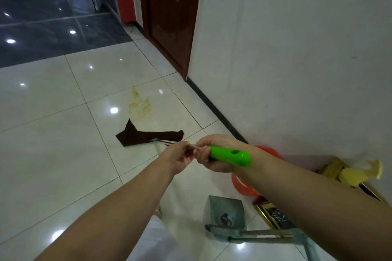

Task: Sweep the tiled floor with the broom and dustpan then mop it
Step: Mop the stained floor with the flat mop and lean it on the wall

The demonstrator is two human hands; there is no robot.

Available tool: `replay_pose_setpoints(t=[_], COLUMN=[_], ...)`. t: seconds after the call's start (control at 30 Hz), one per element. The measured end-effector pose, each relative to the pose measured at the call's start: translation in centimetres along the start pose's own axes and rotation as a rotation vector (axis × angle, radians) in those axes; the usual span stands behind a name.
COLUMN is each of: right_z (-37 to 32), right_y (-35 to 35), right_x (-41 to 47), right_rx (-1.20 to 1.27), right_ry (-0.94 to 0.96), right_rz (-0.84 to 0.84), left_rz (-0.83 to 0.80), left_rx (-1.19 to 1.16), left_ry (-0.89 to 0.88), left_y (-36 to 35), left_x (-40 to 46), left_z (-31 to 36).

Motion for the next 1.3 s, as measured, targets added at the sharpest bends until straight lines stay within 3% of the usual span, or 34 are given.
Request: replay_pose_setpoints(t=[0.63,0.93,1.3], right_z=[-0.5,3.6,0.4], right_y=[2.5,0.7,-0.8], right_x=[-11.8,-3.9,-1.2], right_rx=[-0.118,-0.095,-0.109], right_ry=[0.077,0.019,-0.063], right_rz=[-0.091,-0.040,0.022], left_rz=[-0.225,-0.036,-0.017], left_rx=[-0.082,-0.170,-0.172], left_ry=[-0.054,-0.035,-0.067], left_y=[-5.5,0.5,0.0], left_x=[-8.1,-4.1,-1.2], left_z=[-3.9,-4.0,-0.9])
Point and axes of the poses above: each hand's wrist, its own x-axis towards the middle knuckle, its own y-axis out of the back of the hand, z = x × y, the point moved 1 cm from there along x, towards the middle knuckle, and after that the axes turned 7 degrees about -x, right-handed, at the moved point
